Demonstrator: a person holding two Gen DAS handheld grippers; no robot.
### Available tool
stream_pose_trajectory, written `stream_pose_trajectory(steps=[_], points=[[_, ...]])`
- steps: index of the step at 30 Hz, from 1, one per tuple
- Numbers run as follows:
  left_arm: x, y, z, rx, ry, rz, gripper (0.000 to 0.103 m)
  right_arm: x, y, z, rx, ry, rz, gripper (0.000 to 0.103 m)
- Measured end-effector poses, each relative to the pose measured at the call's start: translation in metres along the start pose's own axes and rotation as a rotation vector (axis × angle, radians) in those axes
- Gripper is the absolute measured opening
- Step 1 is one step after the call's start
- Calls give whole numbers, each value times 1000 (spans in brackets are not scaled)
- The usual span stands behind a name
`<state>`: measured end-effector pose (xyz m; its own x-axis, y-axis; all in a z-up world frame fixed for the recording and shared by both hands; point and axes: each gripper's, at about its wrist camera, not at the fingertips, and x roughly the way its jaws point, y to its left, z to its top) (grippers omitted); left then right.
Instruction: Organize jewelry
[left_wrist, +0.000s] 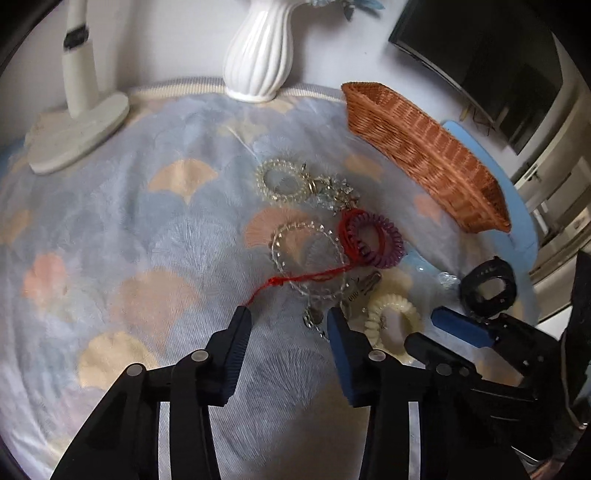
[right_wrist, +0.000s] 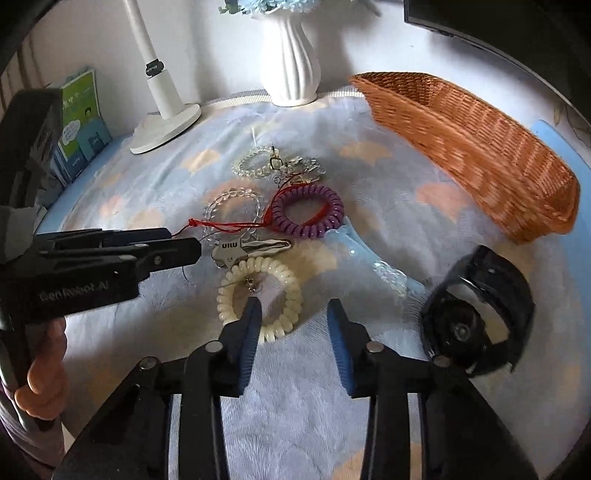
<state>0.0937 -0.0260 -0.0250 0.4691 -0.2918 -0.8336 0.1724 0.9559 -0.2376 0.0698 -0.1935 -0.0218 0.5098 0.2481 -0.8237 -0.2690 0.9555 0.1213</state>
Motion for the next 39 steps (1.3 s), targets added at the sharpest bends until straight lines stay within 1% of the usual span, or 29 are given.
stream_pose_trajectory(steps=[3,4,6,8,9,10,12,13,15,19,21,24,25,28,29,31,32,36,39], points=[[4,-11,1,38,-6,64,41,1,7,-1,-38,-12,-35,33],[5,-17,-1,66,-12,97,39,1,8,0,-46,-12,-32,29],[7,-24,-4,103,-19,144,35,1,9,-1,-56,-12,-28,26],[6,-31,-8,135,-27,176,26,-1,10,-3,-66,-12,-31,21],[5,-34,-10,145,-29,177,16,-2,10,-4,-67,-11,-30,19],[4,-38,-12,158,-30,177,10,-3,9,-5,-66,-11,-31,17],[2,-40,-14,180,-31,179,10,-9,6,-9,-60,-16,-35,14],[-1,-40,-16,182,-31,171,10,-13,3,-12,-50,-19,-33,13],[-12,-36,-19,166,-45,119,10,-19,-3,-14,-36,-24,-39,13],[-54,-22,-23,110,-117,-44,10,-33,-15,-18,-13,-41,-51,12],[-77,-15,-28,86,-156,-107,10,-38,-16,-18,-7,-49,-42,12],[-98,-7,-36,67,-184,-135,10,-44,-13,-20,-8,-54,-18,12],[-103,-2,-38,56,-186,-150,10,-45,-11,-21,-12,-56,-16,12],[-109,20,-47,4,-179,-164,11,-46,-5,-23,-26,-53,-12,12],[-108,26,-48,-11,-176,-161,11,-44,-4,-24,-27,-46,-11,12],[-103,45,-56,-56,-155,-118,11,-40,-1,-26,-29,-33,-10,12],[-97,57,-60,-89,-137,-110,11,-39,-1,-26,-28,-30,-7,12],[-81,87,-70,-171,-93,-105,11,-36,0,-27,-24,-15,-8,12],[-79,98,-76,-203,-97,-153,11,-31,-1,-27,-17,-4,-6,12]])
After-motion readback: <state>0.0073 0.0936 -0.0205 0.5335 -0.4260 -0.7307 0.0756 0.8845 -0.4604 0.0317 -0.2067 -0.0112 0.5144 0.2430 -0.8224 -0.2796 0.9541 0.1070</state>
